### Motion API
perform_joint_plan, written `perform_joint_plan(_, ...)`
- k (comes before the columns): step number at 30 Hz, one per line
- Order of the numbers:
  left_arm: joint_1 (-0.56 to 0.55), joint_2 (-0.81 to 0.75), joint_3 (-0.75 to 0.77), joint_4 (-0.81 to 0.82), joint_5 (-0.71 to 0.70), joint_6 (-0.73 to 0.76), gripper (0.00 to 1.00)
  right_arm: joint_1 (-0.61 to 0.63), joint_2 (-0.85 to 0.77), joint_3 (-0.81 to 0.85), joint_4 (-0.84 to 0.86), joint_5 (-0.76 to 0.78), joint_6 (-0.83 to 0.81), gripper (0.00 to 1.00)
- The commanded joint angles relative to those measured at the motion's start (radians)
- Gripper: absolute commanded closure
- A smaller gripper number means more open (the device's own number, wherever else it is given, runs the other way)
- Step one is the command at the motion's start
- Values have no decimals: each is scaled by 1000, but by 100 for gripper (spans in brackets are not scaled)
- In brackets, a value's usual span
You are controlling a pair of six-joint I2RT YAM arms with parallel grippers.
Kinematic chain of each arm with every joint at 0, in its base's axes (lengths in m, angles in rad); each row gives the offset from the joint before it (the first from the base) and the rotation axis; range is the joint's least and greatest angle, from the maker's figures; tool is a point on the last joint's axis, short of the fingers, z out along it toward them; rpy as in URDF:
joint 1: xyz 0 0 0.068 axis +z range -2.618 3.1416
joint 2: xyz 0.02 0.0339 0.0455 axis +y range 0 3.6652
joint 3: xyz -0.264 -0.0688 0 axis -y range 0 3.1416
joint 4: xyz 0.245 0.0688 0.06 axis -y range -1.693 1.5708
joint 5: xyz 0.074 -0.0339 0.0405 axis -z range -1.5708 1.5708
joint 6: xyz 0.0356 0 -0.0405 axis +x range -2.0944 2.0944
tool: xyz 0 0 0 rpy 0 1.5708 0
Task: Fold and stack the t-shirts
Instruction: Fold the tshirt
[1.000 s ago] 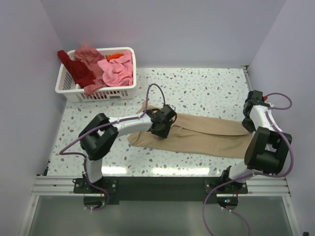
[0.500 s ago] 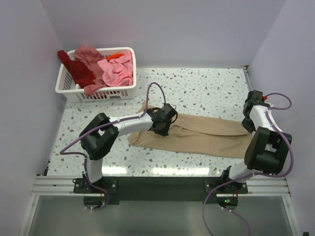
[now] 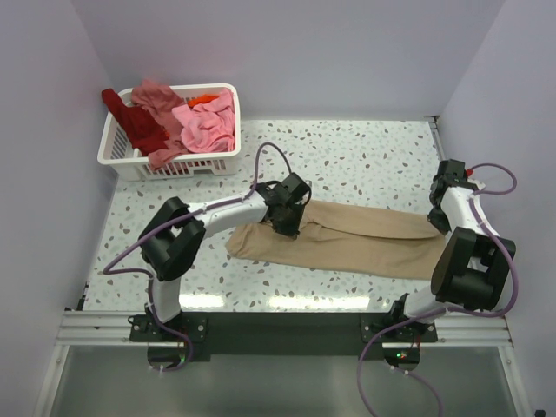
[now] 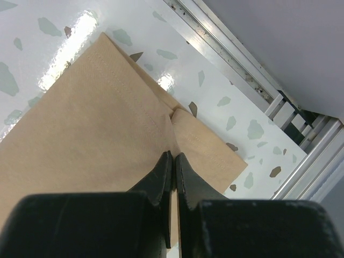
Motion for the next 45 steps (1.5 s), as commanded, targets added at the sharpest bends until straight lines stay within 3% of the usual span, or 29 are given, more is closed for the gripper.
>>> perform_joint_plan(1, 25, -51, 42, -64, 127, -16, 100, -4, -15, 7, 3, 34, -3, 100)
perform_joint_plan(21, 26, -48, 61, -167, 305, -20, 100, -4, -4, 7, -13, 95, 1, 100)
perform_joint_plan(22, 26, -50, 63, -163, 326, -17, 95, -4, -3, 6, -14, 100, 3, 100)
perform_joint_plan(23, 25, -53, 65, -160, 334, -16, 78, -4, -1, 6, -16, 103, 6, 100)
perform_joint_plan(25, 26, -59, 72, -161, 336, -8, 56, -4, 1, 6, -17, 103, 6, 100)
perform_joint_plan(26, 26, -71, 83, -163, 327, -5, 38, -2, 4, 6, -17, 103, 7, 100)
perform_joint_plan(28, 45, -91, 89, -166, 286, -6, 30, -4, 2, 9, -19, 101, 3, 100)
perform_joint_plan(29, 55, -123, 82, -160, 272, -12, 25, -4, -3, 9, -13, 101, 0, 98)
perform_joint_plan(30, 69, -145, 68, -151, 258, -26, 25, -2, -15, 9, -11, 101, -5, 85)
perform_joint_plan(33, 152, -235, -23, -83, 183, -51, 25, 25, -58, -10, -4, 84, -8, 64)
perform_joint_plan(40, 189, -245, -119, -74, 17, 7, 25, 249, -121, -57, -23, 155, 3, 46)
perform_joint_plan(42, 197, -243, -142, -60, 9, 14, 25, 277, -148, -57, -33, 109, 10, 42)
perform_joint_plan(45, 212, -243, -178, 9, 35, 15, 25, 349, -258, -91, 4, -42, 4, 29)
